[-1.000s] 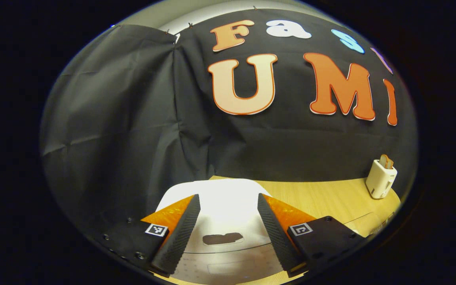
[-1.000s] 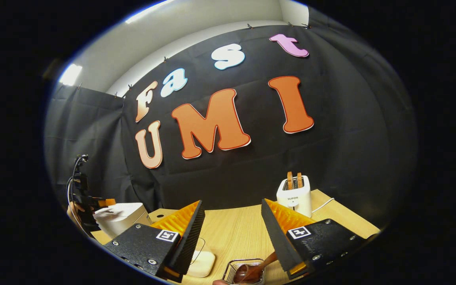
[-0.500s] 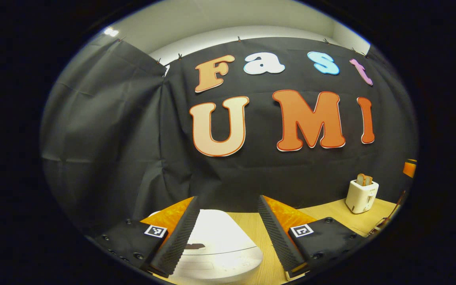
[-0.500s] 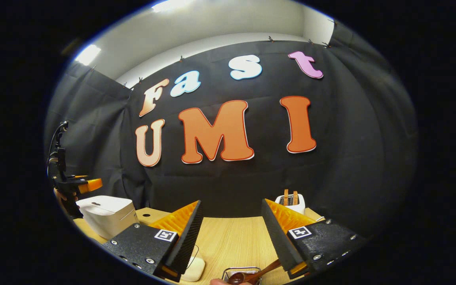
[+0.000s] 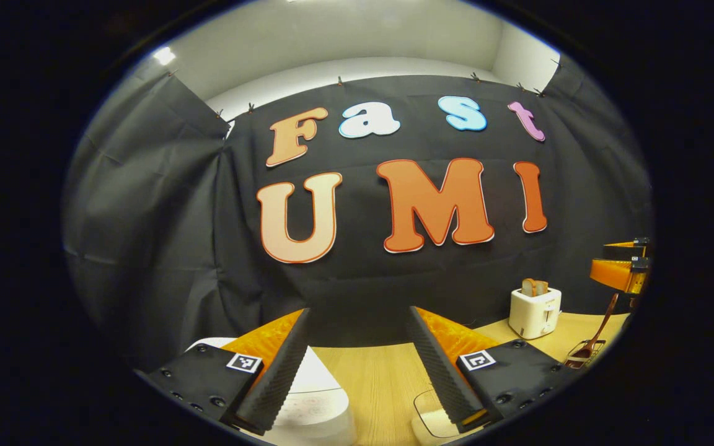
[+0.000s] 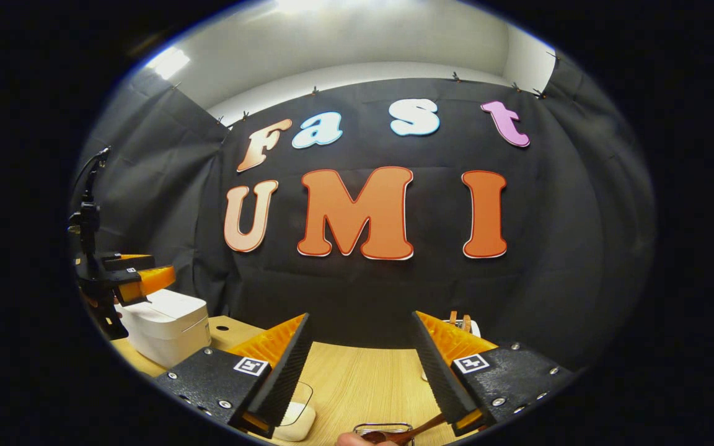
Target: Close the left gripper, press the button to open the rice cooker; take a wooden spoon from the chopstick holder with the right hand, scoop a spoonful of rice and pour it into the rice cooker, then put the wooden spoon back into the chopstick holder.
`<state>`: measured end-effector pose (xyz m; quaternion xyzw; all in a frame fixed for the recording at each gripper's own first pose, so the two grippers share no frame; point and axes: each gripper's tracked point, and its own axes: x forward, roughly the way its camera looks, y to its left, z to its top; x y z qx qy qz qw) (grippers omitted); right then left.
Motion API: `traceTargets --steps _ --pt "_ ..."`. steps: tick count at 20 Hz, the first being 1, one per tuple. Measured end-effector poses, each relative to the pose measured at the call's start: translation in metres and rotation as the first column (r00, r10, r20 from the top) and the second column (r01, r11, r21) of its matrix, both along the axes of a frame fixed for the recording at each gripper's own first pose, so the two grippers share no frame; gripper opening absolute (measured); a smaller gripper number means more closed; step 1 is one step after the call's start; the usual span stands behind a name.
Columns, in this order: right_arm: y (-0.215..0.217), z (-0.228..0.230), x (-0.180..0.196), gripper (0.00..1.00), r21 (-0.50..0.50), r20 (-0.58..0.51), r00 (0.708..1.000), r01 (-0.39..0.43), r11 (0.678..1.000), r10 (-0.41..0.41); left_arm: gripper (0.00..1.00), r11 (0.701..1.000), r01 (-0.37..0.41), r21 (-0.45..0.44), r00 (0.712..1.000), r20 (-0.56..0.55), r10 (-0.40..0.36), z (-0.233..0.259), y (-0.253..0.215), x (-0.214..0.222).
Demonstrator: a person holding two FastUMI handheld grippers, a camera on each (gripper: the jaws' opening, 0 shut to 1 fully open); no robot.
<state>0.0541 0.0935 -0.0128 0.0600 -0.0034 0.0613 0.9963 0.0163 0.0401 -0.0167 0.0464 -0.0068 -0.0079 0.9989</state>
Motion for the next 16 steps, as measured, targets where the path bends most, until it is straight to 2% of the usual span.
traceTargets --steps 1,3,6,7,9,10,12,14,15,16 --pt "0.002 -0.002 -0.001 0.93 0.002 -0.002 1.0 -0.012 1.0 0.012 0.96 1.0 0.003 -0.009 1.0 -0.006 -0.003 -0.003 0.001 -0.001" --pt "0.002 -0.008 -0.001 0.94 0.009 -0.011 1.0 -0.023 1.0 0.023 0.98 1.0 0.004 -0.012 1.0 -0.009 -0.004 -0.006 0.002 -0.004" --pt "0.003 -0.012 0.002 0.94 0.028 -0.023 0.999 -0.027 0.999 0.028 1.0 0.999 -0.022 0.031 1.0 0.017 0.021 -0.001 0.01 -0.007" --pt "0.002 -0.012 0.003 0.94 0.028 -0.021 1.0 -0.023 0.999 0.024 0.96 0.999 -0.032 0.037 0.999 0.027 0.031 0.0 0.012 -0.008" --pt "0.001 -0.012 0.005 0.94 0.025 -0.016 1.0 -0.018 1.0 0.019 1.0 0.999 -0.031 0.024 0.999 0.032 0.03 -0.001 0.011 -0.007" --pt "0.001 -0.011 0.005 0.94 0.023 -0.013 1.0 -0.016 1.0 0.017 0.96 0.999 -0.032 0.013 0.999 0.032 0.031 -0.001 0.012 -0.005" --pt "-0.001 -0.01 0.006 0.94 0.021 -0.006 1.0 -0.015 1.0 0.015 1.0 0.999 -0.038 0.002 0.999 0.026 0.038 -0.004 0.013 -0.004" --pt "-0.001 -0.011 0.007 0.94 0.02 -0.003 1.0 -0.014 1.0 0.014 0.99 0.999 -0.04 0.014 0.999 0.021 0.04 -0.007 0.012 -0.002" --pt "-0.001 -0.01 0.008 0.94 0.022 -0.002 1.0 -0.014 1.0 0.014 0.96 0.999 -0.039 0.021 0.999 0.021 0.038 -0.007 0.012 -0.002" --pt "-0.001 -0.009 0.009 0.94 0.024 0.001 1.0 -0.016 1.0 0.016 1.0 0.999 -0.032 0.029 0.999 0.022 0.032 -0.007 0.009 -0.002"
